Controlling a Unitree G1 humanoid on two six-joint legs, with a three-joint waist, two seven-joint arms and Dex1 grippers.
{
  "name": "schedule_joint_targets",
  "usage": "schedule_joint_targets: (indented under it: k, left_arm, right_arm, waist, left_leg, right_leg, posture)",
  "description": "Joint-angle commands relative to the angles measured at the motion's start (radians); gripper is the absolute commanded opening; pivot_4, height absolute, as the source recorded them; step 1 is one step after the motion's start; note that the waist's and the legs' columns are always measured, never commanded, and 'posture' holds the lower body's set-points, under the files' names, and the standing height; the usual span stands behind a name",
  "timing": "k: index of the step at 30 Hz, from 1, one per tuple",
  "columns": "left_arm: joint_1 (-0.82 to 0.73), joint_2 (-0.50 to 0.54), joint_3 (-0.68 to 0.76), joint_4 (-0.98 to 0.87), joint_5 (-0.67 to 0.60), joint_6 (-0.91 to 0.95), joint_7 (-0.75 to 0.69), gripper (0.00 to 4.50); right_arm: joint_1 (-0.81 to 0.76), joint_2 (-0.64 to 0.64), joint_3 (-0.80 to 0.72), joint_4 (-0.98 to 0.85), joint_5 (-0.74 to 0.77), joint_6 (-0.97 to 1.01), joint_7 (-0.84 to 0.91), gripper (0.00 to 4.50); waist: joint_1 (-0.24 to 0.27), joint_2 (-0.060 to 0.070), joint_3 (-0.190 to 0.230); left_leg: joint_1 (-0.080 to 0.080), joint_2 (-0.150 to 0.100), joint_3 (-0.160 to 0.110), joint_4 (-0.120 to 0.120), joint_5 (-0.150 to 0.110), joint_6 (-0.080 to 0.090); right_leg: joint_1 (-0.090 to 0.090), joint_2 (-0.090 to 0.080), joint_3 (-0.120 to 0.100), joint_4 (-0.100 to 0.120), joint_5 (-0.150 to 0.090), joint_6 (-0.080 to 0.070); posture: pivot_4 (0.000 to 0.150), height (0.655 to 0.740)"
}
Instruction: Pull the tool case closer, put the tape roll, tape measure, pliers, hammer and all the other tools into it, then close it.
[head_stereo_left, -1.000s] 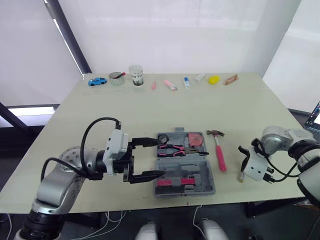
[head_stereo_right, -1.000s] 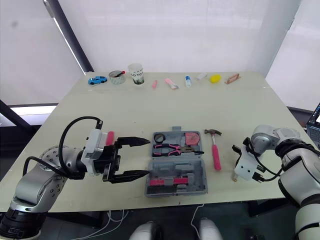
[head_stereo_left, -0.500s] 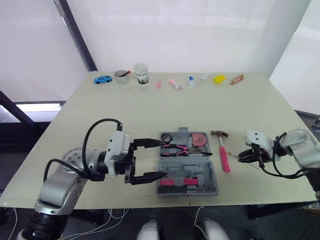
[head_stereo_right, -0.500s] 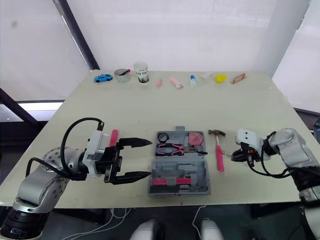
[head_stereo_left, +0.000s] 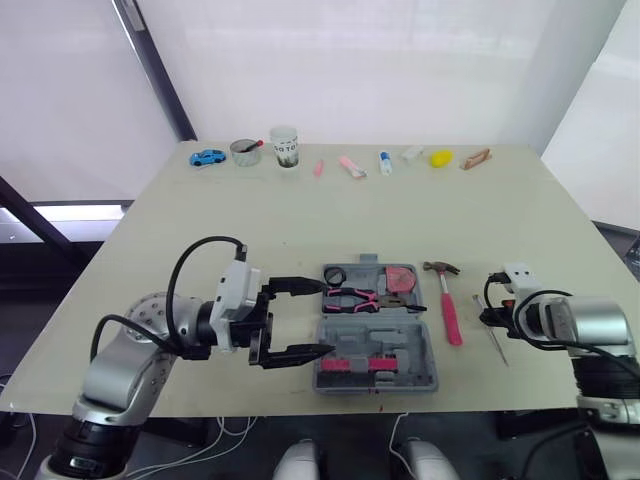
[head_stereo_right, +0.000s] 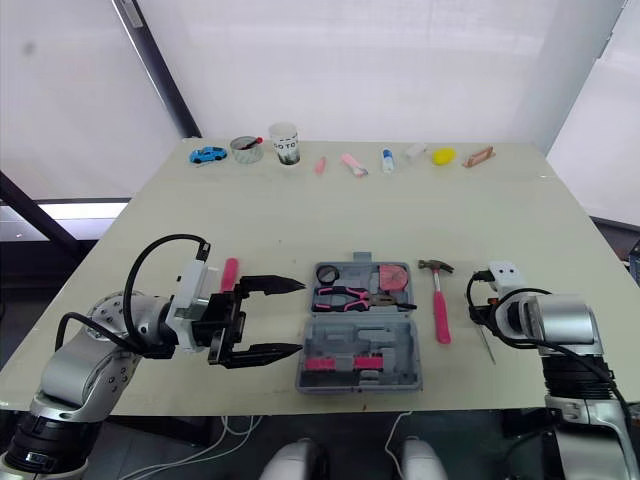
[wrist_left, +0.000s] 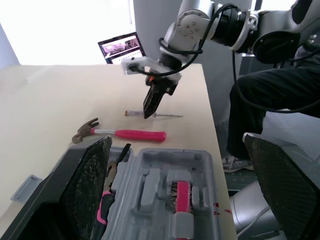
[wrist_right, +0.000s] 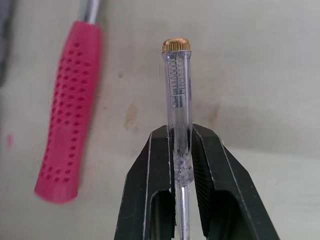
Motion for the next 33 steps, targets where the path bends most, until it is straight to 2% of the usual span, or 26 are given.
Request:
schedule_joint_targets:
  k: [1, 7, 13, 17, 28, 29, 33]
  left_arm:
    - [-0.02, -0.001, -0.005, -0.006, -0.005, -0.015, -0.011, 4.5]
    - [-0.018, 0.007, -0.007, -0.005, -0.008, -0.012, -0.018, 4.5]
    - [-0.027, 0.006, -0.009, -0.003, -0.011, -0.009, -0.018, 4.5]
    - [-0.035, 0.005, -0.011, -0.001, -0.013, -0.007, -0.018, 4.5]
    - [-0.062, 0.013, -0.01, 0.009, -0.017, 0.01, -0.023, 4.5]
    - [-0.064, 0.014, -0.009, 0.009, -0.017, 0.012, -0.023, 4.5]
    - [-0.066, 0.023, -0.004, 0.006, -0.018, 0.019, -0.029, 4.5]
  right_arm:
    - [0.014, 0.012, -0.028, -0.057, 0.01, -0.024, -0.075, 1.41]
    - [0.075, -0.017, -0.073, -0.14, 0.065, -0.089, -0.096, 4.45]
    - [0.233, -0.021, -0.132, -0.207, 0.147, -0.405, -0.041, 4.45]
    - [0.356, 0.001, -0.11, -0.182, 0.14, -0.673, -0.034, 4.45]
    - [0.437, 0.058, -0.08, 0.012, 0.16, -0.99, -0.033, 4.45]
    - [0.438, 0.061, -0.077, 0.027, 0.16, -1.003, -0.035, 3.92]
    - [0.445, 0.067, -0.069, 0.046, 0.166, -1.027, -0.043, 2.32]
  waist:
    - [-0.001, 0.0, 0.0]
    - [0.0, 0.0, 0.0]
    - [-0.001, 0.0, 0.0]
    - [-0.001, 0.0, 0.0]
    - [-0.003, 0.0, 0.0]
    - [-0.003, 0.0, 0.0]
    - [-0.004, 0.0, 0.0]
  left_leg:
    - [0.0, 0.0, 0.0, 0.0, 0.0, 0.0]
    - [-0.001, 0.0, 0.0, -0.001, 0.0, 0.0]
    - [-0.001, 0.0, -0.001, -0.002, 0.0, 0.0]
    - [-0.001, 0.0, -0.002, -0.002, 0.0, 0.0]
    - [0.001, 0.0, 0.0, -0.001, 0.0, 0.0]
    - [0.001, 0.0, 0.0, -0.001, 0.0, 0.0]
    - [0.001, 0.0, 0.0, -0.001, 0.0, 0.0]
  right_leg:
    - [0.0, 0.0, 0.0, 0.0, 0.0, 0.0]
    - [0.0, 0.0, 0.0, -0.001, 0.001, 0.003]
    - [0.0, 0.0, 0.0, -0.002, 0.002, 0.004]
    - [0.0, 0.001, -0.001, -0.002, 0.001, 0.006]
    - [0.0, 0.001, 0.002, -0.002, 0.001, 0.006]
    - [0.0, 0.001, 0.002, -0.002, 0.001, 0.006]
    - [0.0, 0.001, 0.002, -0.002, 0.002, 0.004]
  posture:
    - [0.15, 0.74]
    - [0.15, 0.74]
    - [0.15, 0.74]
    - [0.15, 0.74]
    - [0.15, 0.74]
    - [0.15, 0.74]
    - [0.15, 0.74]
